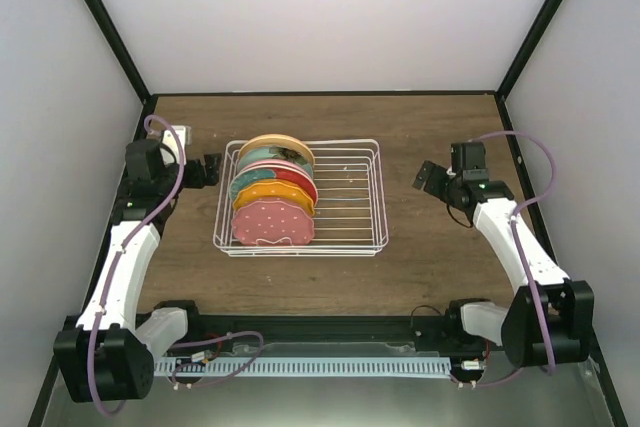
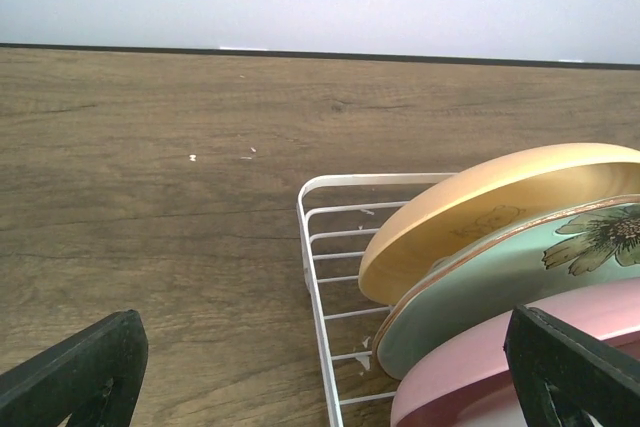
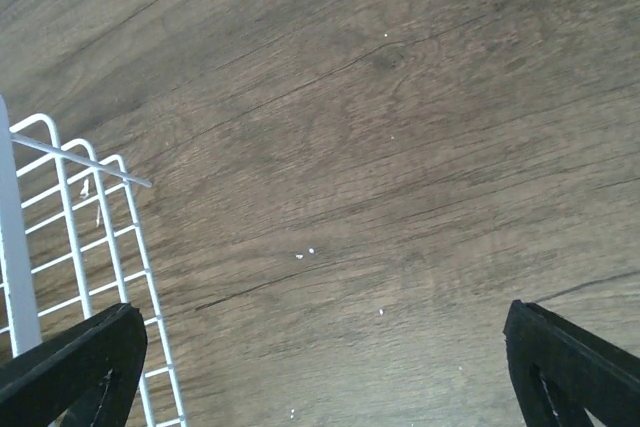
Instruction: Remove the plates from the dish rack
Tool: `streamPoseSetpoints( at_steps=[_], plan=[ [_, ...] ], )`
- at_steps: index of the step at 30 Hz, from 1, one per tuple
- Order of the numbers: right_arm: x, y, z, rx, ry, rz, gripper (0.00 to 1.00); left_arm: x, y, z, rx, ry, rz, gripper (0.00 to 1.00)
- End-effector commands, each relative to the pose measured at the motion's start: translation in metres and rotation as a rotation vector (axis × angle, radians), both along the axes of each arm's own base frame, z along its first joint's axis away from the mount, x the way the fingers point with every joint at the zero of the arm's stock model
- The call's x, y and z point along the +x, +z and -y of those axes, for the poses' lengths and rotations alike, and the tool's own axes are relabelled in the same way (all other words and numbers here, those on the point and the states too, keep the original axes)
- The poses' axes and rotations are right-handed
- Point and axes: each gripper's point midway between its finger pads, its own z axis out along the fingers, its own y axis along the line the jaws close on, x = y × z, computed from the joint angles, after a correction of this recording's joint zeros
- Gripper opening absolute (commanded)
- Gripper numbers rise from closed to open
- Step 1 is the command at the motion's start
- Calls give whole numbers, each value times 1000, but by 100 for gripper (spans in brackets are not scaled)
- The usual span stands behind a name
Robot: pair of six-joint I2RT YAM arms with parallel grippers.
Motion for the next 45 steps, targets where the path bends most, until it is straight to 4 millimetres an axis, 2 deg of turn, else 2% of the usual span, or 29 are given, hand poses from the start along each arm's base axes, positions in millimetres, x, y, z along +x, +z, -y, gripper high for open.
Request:
streamPoseSetpoints(
  at_steps=[1, 3, 5, 9, 11, 13, 15, 18, 20, 23, 26, 29, 31, 33, 39, 45],
  plan=[
    [20, 25, 3, -69, 58, 73, 100, -1, 1, -1, 18, 4, 11, 100],
    [29, 33, -6, -113, 177, 109, 100, 0, 1, -1, 18, 4, 10, 100],
    [42, 50, -16, -120, 264, 166, 100, 2, 0, 0, 14, -3, 8, 100],
    [67, 106, -50, -57, 442, 351, 100, 5, 0, 2, 7, -15, 7, 100],
    [75, 131, -73, -90, 531, 423, 100, 5, -1, 3, 4, -21, 6, 100],
    [75, 148, -115, -198, 665, 466, 100, 7, -1, 4, 1, -26, 5, 100],
    [60, 163, -177, -261, 838, 520, 100, 8, 0, 5, -2, -33, 2, 100],
    [21, 170, -244, -254, 1028, 587, 97, 11, 3, 5, 5, -36, 12, 100],
    [-5, 164, -273, -251, 1118, 601, 94, 12, 4, 5, 10, -35, 20, 100],
    [-39, 150, -302, -223, 1240, 599, 86, 10, 0, 5, 13, -37, 12, 100],
    [-70, 142, -320, -206, 1344, 613, 79, 8, -4, 6, 7, -47, -1, 100],
    [-89, 141, -329, -176, 1416, 622, 73, 8, -9, 8, 0, -53, -13, 100],
    [-93, 134, -332, -166, 1447, 611, 64, 9, -12, 9, -7, -59, -22, 100],
    [-95, 127, -335, -162, 1476, 599, 60, 12, -15, 10, -15, -64, -33, 100],
    [-94, 113, -350, -153, 1525, 583, 56, 21, -17, 13, -24, -78, -38, 100],
    [-103, 91, -365, -161, 1596, 533, 53, 23, -12, 15, -28, -88, -18, 100]
  ],
)
